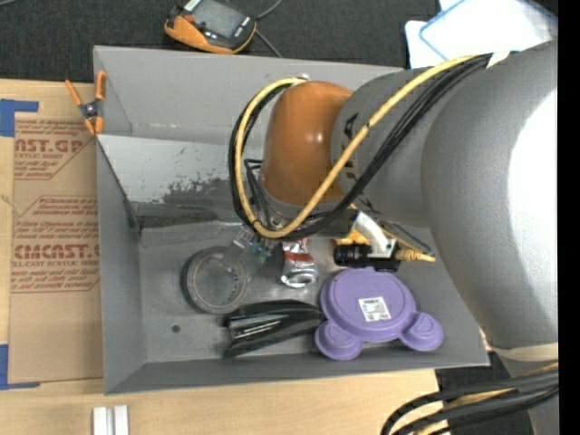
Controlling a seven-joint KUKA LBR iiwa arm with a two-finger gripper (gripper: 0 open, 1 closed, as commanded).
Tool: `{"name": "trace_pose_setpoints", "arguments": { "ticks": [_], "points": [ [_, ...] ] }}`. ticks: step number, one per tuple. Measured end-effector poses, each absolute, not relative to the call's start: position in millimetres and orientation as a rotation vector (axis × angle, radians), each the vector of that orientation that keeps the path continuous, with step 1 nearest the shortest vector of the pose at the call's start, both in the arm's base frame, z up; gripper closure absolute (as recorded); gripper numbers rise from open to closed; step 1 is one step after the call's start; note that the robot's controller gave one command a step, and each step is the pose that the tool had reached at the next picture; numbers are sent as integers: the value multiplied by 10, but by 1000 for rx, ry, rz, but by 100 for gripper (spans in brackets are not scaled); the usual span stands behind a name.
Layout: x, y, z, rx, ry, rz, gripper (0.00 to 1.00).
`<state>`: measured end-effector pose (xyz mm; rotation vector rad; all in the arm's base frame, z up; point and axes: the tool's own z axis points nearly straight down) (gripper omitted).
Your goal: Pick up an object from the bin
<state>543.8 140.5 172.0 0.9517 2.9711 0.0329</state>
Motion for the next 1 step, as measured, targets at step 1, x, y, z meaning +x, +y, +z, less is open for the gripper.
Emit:
{"name": "trace_pose_setpoints", "arguments": {
  "ticks": [1],
  "points": [
    [5434,1405,1799,951,2973,32,100]
  ]
}}
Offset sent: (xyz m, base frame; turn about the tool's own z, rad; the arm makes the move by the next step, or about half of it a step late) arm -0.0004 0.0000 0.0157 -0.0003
